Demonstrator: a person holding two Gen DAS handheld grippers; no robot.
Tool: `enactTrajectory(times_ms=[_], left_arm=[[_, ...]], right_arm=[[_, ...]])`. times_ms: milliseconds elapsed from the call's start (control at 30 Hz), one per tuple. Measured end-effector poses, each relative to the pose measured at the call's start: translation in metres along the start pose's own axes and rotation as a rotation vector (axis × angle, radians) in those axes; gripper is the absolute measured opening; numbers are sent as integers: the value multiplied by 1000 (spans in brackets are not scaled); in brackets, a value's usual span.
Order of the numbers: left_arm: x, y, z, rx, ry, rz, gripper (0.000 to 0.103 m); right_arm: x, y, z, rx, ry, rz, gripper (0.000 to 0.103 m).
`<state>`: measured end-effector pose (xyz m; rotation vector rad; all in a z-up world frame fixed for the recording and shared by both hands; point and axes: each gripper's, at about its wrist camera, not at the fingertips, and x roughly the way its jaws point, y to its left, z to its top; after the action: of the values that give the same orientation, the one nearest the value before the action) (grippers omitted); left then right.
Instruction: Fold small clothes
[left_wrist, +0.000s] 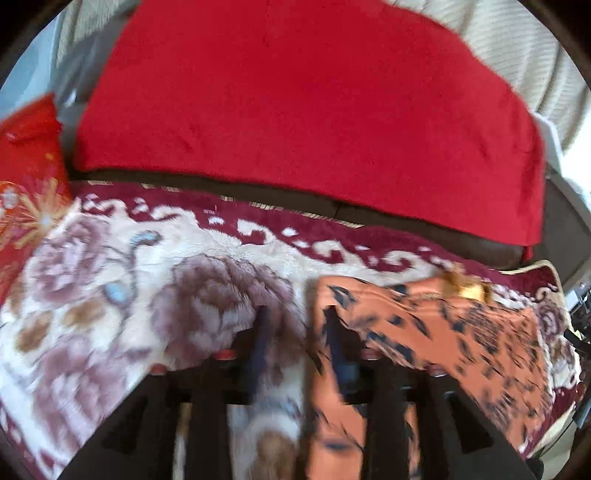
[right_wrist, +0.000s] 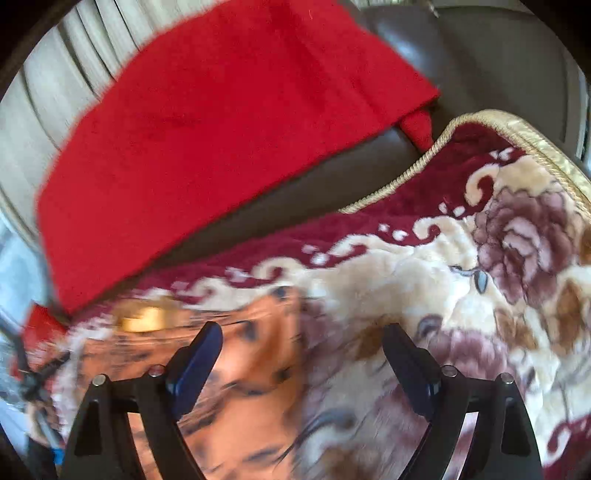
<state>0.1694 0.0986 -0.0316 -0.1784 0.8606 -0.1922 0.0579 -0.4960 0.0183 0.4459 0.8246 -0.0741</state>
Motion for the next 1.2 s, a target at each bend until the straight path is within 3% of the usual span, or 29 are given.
enactTrajectory(times_ms=[33, 167, 233, 300, 367, 400, 433, 467, 500, 533, 600, 700, 733, 833, 967, 1033, 1100, 1200], left_arm=[[-13, -6, -6, 2, -19, -15, 52], [-49, -44, -49, 53, -35, -127, 60], [-48, -60, -62, 47, -8, -175, 61], [-37, -77, -70, 31, 21, -208, 61], [-21, -90, -71, 15, 36, -227, 61], [-13, -97, -71, 32, 29, -211, 61], [-3, -102, -75, 68, 42, -145, 61], [16, -104, -82, 89, 102, -34, 61], [37, -97, -90, 77, 183, 28, 62], [44, -88, -96, 44, 201, 1, 63], [29, -75, -98, 8, 159, -25, 63], [-8, -61, -100, 27, 87, 75, 63], [-23, -48, -103, -1, 64, 76, 63], [-57, -11, -117, -152, 24, -12, 62], [-77, 17, -159, -457, 11, -309, 62], [-65, 6, -170, -532, 44, -423, 62], [-46, -5, -175, -594, 81, -482, 62], [-15, -8, -171, -680, 103, -492, 62]], right_arm=[[-13, 7, -5, 5, -5, 54, 90], [-52, 36, -47, 37, 17, 294, 91], [-50, 48, -77, 84, 82, 421, 91], [-34, 59, -104, 117, 154, 469, 91], [-17, 62, -119, 130, 193, 453, 91], [-6, 60, -126, 150, 214, 442, 91], [2, 55, -131, 168, 221, 435, 91], [7, 50, -134, 182, 214, 427, 90], [11, 38, -136, 220, 199, 424, 89], [13, 30, -137, 257, 192, 448, 89], [15, 17, -137, 318, 185, 484, 89], [13, 21, -135, 268, 192, 463, 89], [14, 23, -134, 253, 193, 456, 89], [15, 17, -132, 262, 186, 460, 90], [14, 19, -137, 255, 180, 464, 90], [14, 19, -138, 248, 179, 469, 90], [13, 19, -140, 250, 178, 469, 90], [12, 21, -140, 248, 183, 460, 90]])
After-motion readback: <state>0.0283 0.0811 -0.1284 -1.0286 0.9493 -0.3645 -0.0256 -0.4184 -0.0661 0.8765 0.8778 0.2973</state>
